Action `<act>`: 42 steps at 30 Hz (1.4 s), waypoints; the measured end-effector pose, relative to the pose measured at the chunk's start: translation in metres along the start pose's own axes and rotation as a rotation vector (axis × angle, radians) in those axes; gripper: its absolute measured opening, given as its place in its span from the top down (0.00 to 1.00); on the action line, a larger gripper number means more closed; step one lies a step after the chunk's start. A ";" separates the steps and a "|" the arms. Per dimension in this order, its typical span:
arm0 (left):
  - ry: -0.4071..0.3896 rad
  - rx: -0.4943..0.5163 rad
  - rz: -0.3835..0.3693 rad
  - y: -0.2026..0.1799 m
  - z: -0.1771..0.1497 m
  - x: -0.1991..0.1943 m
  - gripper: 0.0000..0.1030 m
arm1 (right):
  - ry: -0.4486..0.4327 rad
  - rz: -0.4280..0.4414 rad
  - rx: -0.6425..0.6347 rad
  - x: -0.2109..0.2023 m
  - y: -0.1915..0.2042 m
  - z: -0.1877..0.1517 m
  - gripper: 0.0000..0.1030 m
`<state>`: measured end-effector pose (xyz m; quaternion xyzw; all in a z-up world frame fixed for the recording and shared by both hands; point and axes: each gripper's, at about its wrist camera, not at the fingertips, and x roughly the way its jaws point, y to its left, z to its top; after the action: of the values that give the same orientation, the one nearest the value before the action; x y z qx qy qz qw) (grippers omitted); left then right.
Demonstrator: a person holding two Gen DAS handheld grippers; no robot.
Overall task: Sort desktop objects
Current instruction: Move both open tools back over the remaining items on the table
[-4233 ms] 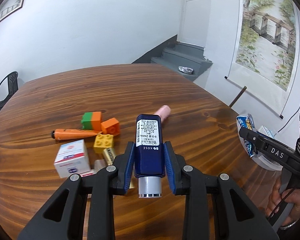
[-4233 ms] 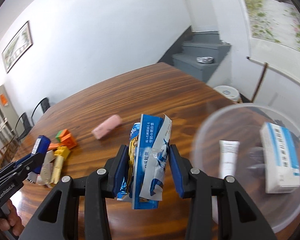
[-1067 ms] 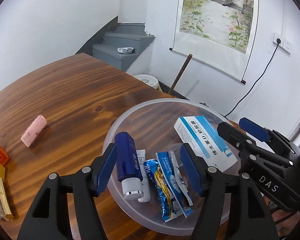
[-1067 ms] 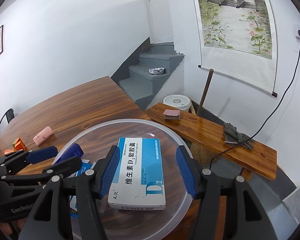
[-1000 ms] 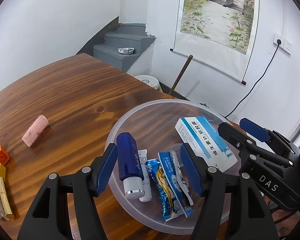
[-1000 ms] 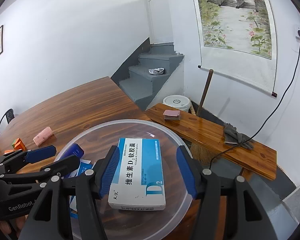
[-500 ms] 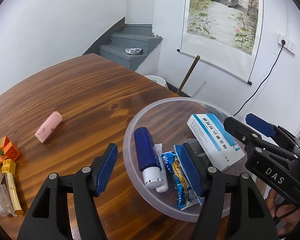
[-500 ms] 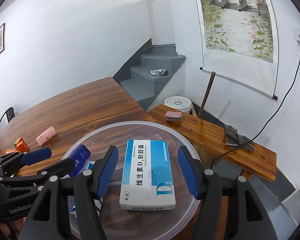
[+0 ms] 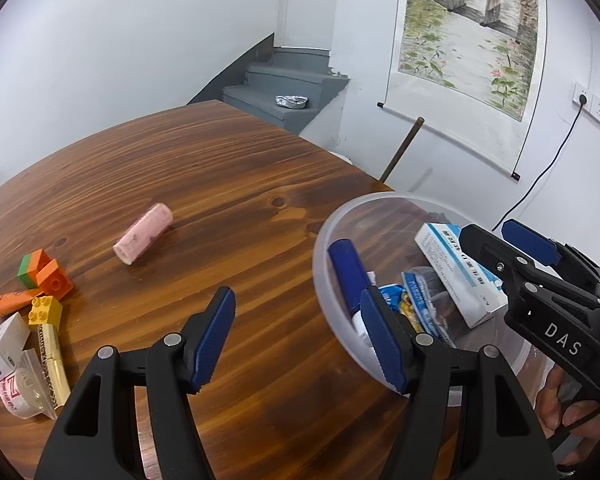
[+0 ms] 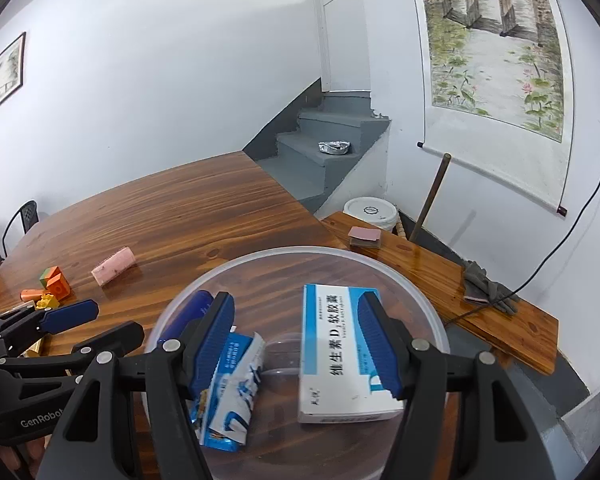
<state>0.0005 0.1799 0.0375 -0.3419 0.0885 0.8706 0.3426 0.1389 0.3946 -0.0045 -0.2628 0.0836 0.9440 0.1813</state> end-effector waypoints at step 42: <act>-0.053 -0.208 0.242 0.156 -0.034 -0.057 0.33 | 0.094 0.229 -0.188 0.031 0.155 -0.004 0.25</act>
<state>-0.0538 0.0193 0.0372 -0.3395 0.0293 0.9186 0.2001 0.0559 0.2606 -0.0146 -0.3112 0.0326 0.9488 0.0428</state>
